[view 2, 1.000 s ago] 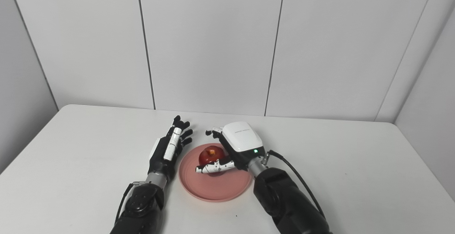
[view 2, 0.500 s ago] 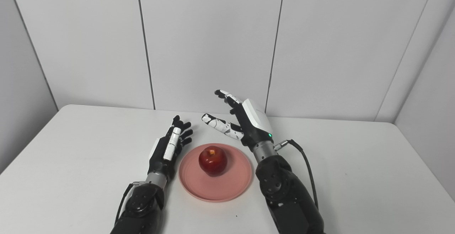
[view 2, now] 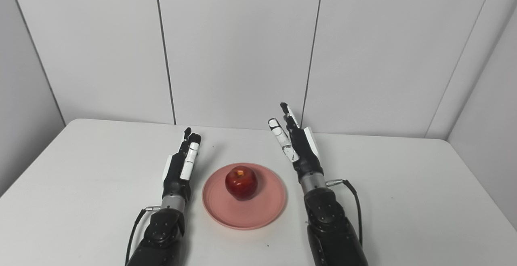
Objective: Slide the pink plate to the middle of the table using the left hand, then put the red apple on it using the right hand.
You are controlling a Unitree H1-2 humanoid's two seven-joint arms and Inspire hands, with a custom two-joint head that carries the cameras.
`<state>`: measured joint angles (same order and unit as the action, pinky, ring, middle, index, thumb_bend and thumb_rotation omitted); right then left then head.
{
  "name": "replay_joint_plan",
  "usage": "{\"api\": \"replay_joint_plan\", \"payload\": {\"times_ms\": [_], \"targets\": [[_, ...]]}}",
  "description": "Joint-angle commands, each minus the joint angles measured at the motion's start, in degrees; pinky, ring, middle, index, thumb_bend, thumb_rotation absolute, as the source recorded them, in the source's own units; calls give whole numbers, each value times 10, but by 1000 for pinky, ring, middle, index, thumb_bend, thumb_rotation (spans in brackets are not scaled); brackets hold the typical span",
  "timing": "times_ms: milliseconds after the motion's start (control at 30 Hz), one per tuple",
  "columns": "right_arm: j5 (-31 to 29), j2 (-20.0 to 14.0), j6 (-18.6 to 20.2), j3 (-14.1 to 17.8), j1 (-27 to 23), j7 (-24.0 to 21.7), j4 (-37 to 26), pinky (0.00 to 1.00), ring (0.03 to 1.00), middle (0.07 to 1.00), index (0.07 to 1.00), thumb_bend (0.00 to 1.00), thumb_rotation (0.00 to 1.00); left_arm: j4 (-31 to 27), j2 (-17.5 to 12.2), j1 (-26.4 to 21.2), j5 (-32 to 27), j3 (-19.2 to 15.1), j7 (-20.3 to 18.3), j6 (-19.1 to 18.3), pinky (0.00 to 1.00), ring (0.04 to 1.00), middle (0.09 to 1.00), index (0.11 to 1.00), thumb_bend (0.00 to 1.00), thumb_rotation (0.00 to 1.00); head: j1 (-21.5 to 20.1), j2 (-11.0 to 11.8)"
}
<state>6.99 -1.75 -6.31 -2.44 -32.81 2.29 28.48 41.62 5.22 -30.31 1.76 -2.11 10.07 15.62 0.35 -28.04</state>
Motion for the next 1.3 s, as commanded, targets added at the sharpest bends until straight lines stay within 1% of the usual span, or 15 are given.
{"api": "replay_joint_plan", "payload": {"times_ms": [0, 133, 200, 367, 400, 533, 633, 700, 733, 833, 933, 1000, 1200, 1267], "targets": [[-6, 3, -50, 9, -21, 16, 3, 1000, 996, 978, 963, 838, 1000, 18, 3, 26, 12, 4, 12, 18, 1000, 1000, 1000, 1000, 751, 913, 0, 0], [-13, 2, -85, 19, -17, 28, 34, 1000, 1000, 975, 961, 877, 1000, 18, 0, 25, 15, 9, 16, 17, 1000, 1000, 1000, 1000, 731, 930, -2, -1], [-19, 5, -98, 25, -15, 32, 45, 1000, 1000, 973, 963, 879, 1000, 15, 0, 25, 15, 11, 18, 16, 1000, 1000, 1000, 1000, 728, 936, -3, 0], [-24, 14, -109, 37, -8, 53, 64, 1000, 1000, 975, 969, 887, 1000, 9, 0, 26, 17, 10, 19, 14, 1000, 1000, 1000, 1000, 731, 948, -4, -1], [-24, 15, -110, 38, -7, 56, 65, 1000, 1000, 977, 968, 844, 1000, 7, 1, 27, 16, 10, 19, 13, 1000, 1000, 1000, 1000, 739, 948, -4, -1], [-28, 23, -110, 41, 4, 64, 65, 1000, 1000, 993, 983, 815, 1000, -1, 0, 27, 12, 10, 12, 6, 1000, 1000, 1000, 1000, 751, 954, -6, -2], [-32, 28, -105, 43, 10, 66, 64, 1000, 1000, 998, 995, 817, 1000, -15, 1, 27, 0, 7, -1, -9, 1000, 1000, 1000, 1000, 771, 946, -6, -2], [-46, 33, -104, 48, 13, 60, 63, 1000, 1000, 999, 1000, 805, 1000, -24, 0, 27, -6, 7, -8, -21, 1000, 1000, 1000, 1000, 817, 949, -7, -3], [-54, 36, -104, 51, 15, 59, 64, 1000, 1000, 999, 1000, 804, 1000, -27, 0, 27, -8, 8, -10, -27, 1000, 1000, 1000, 1000, 821, 950, -7, -4], [-85, 48, -95, 67, 16, 58, 65, 1000, 1000, 987, 1000, 814, 1000, -42, -2, 28, -9, 10, -14, -53, 1000, 1000, 1000, 1000, 874, 962, -8, -4], [-105, 56, -88, 78, 15, 57, 67, 1000, 1000, 995, 1000, 784, 1000, -53, -4, 27, -7, 12, -15, -72, 1000, 1000, 1000, 1000, 887, 975, -8, -4], [-115, 60, -87, 82, 16, 53, 69, 1000, 1000, 1000, 1000, 765, 1000, -54, -5, 26, -8, 11, -17, -77, 1000, 1000, 1000, 1000, 887, 977, -9, -5], [-130, 61, -85, 82, 17, 43, 72, 1000, 1000, 1000, 1000, 753, 1000, -47, -8, 20, -15, 4, -19, -80, 1000, 1000, 1000, 1000, 878, 970, -10, -5], [-145, 63, -82, 87, 16, 37, 74, 1000, 1000, 1000, 1000, 753, 1000, -46, -9, 18, -19, 4, -22, -81, 1000, 1000, 1000, 1000, 877, 978, -11, -5]]}}
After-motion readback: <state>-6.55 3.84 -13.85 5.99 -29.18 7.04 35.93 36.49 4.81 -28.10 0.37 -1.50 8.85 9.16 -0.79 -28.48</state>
